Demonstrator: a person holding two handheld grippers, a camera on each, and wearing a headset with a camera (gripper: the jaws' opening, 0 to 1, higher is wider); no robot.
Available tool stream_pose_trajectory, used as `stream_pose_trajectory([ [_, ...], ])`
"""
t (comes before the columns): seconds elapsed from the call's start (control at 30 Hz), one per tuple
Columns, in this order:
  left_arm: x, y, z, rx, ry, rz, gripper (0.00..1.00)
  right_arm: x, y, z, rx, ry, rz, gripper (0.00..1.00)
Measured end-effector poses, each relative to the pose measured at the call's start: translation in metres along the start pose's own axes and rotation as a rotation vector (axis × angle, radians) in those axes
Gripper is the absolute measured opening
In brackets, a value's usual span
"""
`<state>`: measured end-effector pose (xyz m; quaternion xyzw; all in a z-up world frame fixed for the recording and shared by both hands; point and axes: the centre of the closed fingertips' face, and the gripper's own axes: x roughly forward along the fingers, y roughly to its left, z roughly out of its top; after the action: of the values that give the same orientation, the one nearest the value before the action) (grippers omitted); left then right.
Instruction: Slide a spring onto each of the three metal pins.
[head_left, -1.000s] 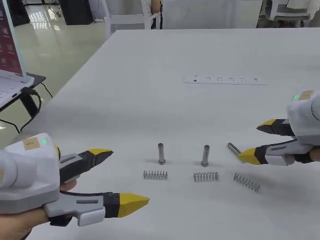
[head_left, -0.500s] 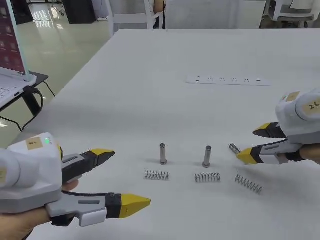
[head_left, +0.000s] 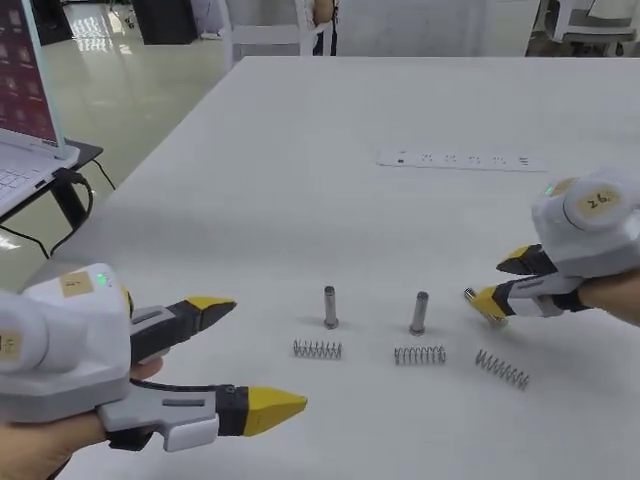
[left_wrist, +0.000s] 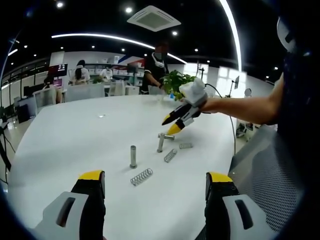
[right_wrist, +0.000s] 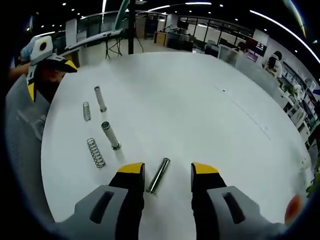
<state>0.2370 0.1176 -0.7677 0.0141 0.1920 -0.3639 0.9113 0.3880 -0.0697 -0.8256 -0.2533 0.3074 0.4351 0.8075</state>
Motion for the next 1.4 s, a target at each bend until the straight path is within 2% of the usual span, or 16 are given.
stream_pose_trajectory([
  [0.7, 0.002, -0.002, -0.001, 0.003, 0.002, -0.009, 0.79, 0.018, 0.003, -0.007, 0.06, 0.089, -0.005, 0.2],
  [1.1, 0.002, -0.003, -0.001, 0.008, 0.003, -0.014, 0.79, 0.023, 0.003, -0.01, 0.118, 0.115, -0.016, 0.12],
  [1.4, 0.002, -0.003, -0.001, 0.008, 0.001, -0.016, 0.79, 0.025, 0.003, -0.01, 0.131, 0.127, -0.023, 0.1],
])
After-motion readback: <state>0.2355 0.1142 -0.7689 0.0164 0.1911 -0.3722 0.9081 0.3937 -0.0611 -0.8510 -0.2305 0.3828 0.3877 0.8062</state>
